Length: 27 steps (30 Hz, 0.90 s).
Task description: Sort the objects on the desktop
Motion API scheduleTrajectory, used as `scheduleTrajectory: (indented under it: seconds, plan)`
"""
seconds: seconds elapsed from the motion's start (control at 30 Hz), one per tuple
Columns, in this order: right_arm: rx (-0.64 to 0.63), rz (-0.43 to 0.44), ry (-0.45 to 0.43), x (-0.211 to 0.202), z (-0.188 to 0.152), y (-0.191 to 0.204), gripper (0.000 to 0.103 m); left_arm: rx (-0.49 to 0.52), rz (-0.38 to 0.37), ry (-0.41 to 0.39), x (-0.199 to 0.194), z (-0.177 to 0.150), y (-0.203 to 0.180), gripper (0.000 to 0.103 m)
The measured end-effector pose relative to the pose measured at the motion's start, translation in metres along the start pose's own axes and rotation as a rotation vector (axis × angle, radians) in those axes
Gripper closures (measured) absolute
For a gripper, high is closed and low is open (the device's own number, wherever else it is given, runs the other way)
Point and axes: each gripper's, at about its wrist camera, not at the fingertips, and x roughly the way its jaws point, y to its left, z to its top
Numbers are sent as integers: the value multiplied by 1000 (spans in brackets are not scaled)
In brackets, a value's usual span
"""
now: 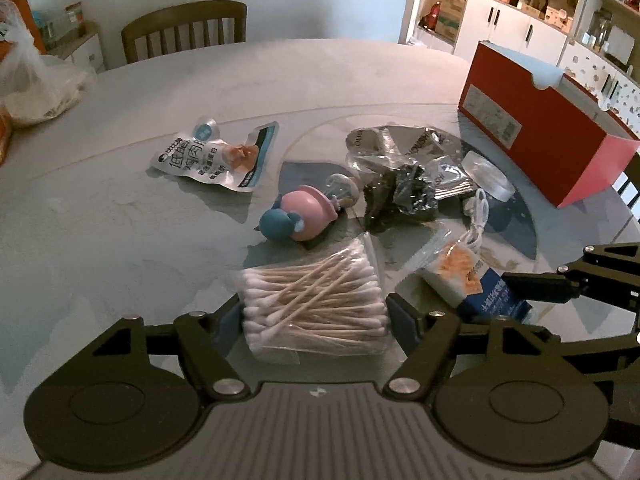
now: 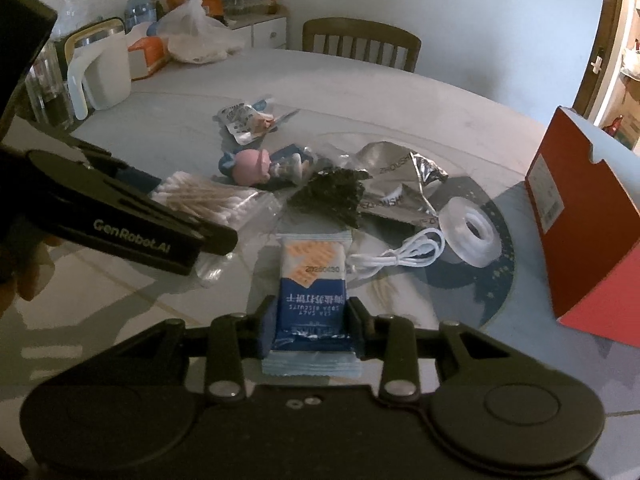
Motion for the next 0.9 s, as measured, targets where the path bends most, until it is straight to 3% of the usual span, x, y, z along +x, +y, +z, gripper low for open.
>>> scheduleTrajectory:
  seconds: [0.9]
  plan:
    - [137,-12,-85,-76,21,-38,68,16,-96,-58,-71,41,-37,29]
